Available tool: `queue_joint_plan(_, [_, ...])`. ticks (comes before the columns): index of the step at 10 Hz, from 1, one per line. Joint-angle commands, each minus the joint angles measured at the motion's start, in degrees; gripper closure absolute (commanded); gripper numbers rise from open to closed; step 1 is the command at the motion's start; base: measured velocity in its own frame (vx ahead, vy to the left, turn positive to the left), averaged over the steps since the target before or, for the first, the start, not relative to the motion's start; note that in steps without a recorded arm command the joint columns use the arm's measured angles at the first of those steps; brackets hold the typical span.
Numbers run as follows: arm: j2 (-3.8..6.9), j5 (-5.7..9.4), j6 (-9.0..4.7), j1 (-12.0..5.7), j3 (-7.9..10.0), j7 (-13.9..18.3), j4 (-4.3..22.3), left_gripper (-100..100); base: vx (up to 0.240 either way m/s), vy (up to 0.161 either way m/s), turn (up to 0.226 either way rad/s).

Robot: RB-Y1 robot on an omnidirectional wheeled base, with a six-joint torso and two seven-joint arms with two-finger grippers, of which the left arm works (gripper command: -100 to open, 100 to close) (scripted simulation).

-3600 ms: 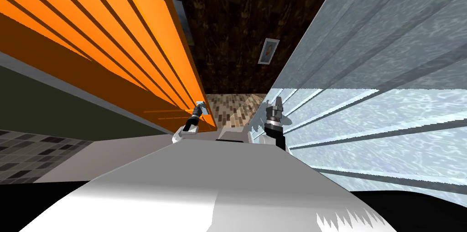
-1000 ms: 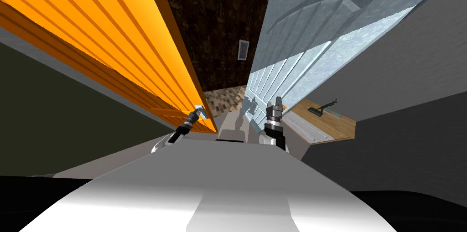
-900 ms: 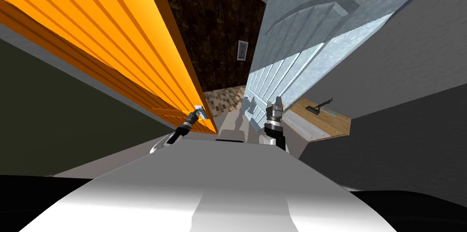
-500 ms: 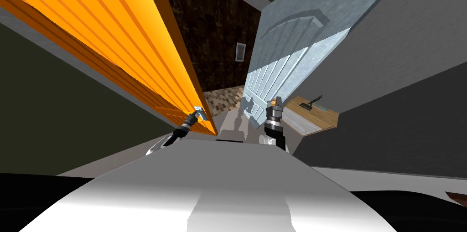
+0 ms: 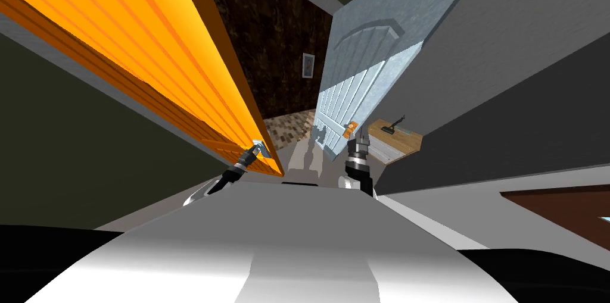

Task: Pull the door open

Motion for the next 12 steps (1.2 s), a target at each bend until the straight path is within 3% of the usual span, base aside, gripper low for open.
queue_joint_plan(1, [1.12,0.0,-1.37,0.62,-0.04,0.7,0.3,100,-0.197,0.099,-0.137])
queue_joint_plan(3, [2.06,-0.03,-2.63,1.08,-0.27,1.4,0.5,100,-0.197,0.088,-0.098])
queue_joint_plan(4, [1.66,-0.12,-2.21,0.92,-0.59,1.2,0.4,100,-0.085,0.037,-0.025])
queue_joint_plan(12, [5.33,-0.36,-8.34,2.35,-1.42,3.8,2.9,100,-0.198,0.094,-0.139])
